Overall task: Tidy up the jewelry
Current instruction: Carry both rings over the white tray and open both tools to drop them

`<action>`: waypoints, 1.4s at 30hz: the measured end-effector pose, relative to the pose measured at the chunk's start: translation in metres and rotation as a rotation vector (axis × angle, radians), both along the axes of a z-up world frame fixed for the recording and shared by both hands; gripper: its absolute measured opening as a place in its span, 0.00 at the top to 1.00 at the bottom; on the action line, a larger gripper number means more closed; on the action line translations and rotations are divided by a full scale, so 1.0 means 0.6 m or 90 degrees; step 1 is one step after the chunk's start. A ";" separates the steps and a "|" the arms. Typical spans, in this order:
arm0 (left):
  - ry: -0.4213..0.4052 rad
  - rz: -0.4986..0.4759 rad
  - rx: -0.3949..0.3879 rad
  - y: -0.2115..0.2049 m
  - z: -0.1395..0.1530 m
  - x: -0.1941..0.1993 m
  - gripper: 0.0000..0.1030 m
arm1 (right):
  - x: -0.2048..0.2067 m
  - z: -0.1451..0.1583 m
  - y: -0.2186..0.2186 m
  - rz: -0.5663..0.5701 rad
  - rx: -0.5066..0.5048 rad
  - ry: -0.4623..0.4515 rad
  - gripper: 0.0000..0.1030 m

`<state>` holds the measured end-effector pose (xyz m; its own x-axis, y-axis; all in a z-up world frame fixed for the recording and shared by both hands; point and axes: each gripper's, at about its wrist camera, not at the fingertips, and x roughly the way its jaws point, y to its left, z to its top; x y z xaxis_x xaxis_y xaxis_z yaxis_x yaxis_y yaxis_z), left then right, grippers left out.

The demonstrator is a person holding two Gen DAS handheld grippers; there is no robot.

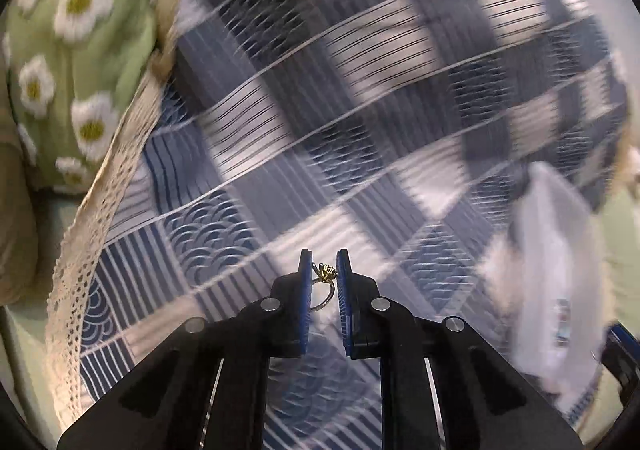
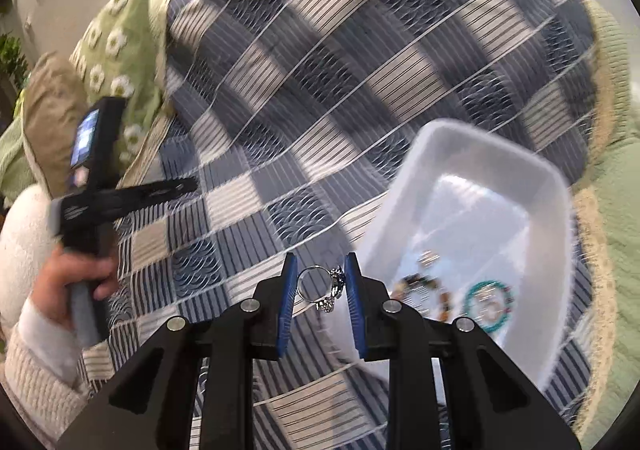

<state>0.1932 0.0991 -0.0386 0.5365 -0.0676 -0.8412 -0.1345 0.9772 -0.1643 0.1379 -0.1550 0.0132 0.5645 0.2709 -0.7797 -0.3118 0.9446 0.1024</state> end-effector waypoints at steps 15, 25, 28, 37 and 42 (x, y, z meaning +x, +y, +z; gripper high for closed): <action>-0.083 -0.193 -0.003 -0.365 0.117 -0.060 0.89 | -0.001 0.001 -0.204 -0.104 -0.027 -0.007 0.76; 0.001 -0.211 0.025 -0.477 0.003 -0.012 0.89 | 0.017 -0.074 -0.230 -0.082 -0.085 0.006 0.76; 0.023 -0.209 0.044 -0.482 -0.028 0.004 0.88 | 0.025 -0.099 -0.226 -0.076 -0.087 0.033 0.76; 0.054 -0.205 0.074 -0.474 -0.072 0.022 0.88 | 0.038 -0.139 -0.209 -0.065 -0.077 0.086 0.76; 0.062 -0.215 0.095 -0.478 -0.081 0.022 0.88 | 0.040 -0.141 -0.206 -0.066 -0.074 0.090 0.77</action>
